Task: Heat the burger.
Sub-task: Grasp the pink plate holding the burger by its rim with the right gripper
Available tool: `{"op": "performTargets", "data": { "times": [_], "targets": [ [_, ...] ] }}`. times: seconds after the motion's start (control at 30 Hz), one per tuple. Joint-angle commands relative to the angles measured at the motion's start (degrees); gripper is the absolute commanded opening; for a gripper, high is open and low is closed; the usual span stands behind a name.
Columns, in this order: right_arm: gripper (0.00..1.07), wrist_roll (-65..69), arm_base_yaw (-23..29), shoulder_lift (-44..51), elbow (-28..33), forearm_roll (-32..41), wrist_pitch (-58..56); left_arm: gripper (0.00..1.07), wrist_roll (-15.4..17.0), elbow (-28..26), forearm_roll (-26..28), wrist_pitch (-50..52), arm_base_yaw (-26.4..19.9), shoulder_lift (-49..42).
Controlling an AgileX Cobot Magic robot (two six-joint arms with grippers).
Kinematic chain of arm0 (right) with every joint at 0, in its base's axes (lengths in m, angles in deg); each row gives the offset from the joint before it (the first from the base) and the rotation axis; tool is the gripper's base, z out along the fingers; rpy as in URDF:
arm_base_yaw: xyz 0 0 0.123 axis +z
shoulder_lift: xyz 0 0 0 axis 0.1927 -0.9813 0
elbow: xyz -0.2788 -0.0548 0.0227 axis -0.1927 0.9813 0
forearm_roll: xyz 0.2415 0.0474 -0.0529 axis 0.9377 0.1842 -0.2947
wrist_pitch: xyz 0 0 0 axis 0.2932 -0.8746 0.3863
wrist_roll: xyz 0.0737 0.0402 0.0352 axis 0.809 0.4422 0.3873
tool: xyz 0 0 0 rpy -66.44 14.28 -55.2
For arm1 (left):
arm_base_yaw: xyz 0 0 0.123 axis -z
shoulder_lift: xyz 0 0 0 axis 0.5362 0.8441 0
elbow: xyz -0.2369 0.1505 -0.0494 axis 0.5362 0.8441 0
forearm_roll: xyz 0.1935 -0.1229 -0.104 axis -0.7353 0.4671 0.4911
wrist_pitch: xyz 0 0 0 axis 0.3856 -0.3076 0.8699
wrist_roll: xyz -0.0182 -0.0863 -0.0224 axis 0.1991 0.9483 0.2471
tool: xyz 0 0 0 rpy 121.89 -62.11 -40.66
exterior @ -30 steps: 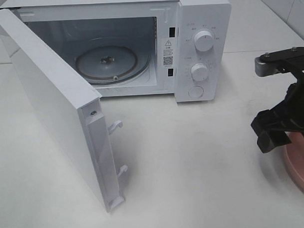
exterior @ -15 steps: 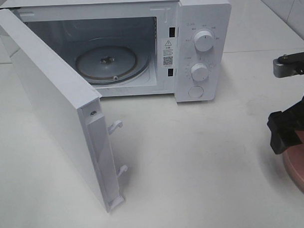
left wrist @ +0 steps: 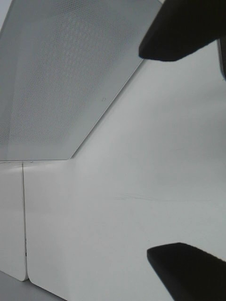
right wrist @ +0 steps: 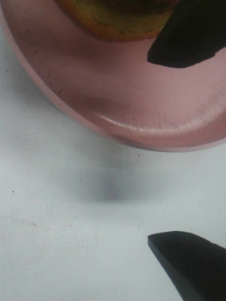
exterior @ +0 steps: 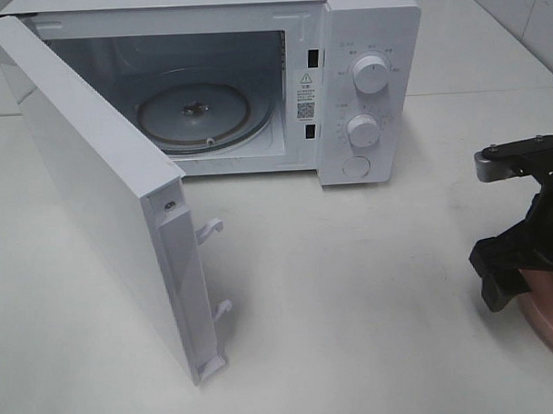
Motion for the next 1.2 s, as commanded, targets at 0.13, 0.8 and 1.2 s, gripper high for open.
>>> {"op": "performTargets", "data": {
  "times": [0.13,0.8,1.2],
  "targets": [
    [0.88,-0.3,-0.3,-3.3,1.5,1.1,3.0,0.98,0.1,0.2,0.5,0.5,0.1,-1.0],
    [0.82,0.4,-0.2,-7.8,4.9,0.7,9.2,0.98,0.1,0.2,0.5,0.5,0.1,-1.0],
    [0.34,8.0,-0.2,-9.7,4.9,-4.6,9.3,0.98,0.1,0.2,0.5,0.5,0.1,-1.0]
  ]
}}
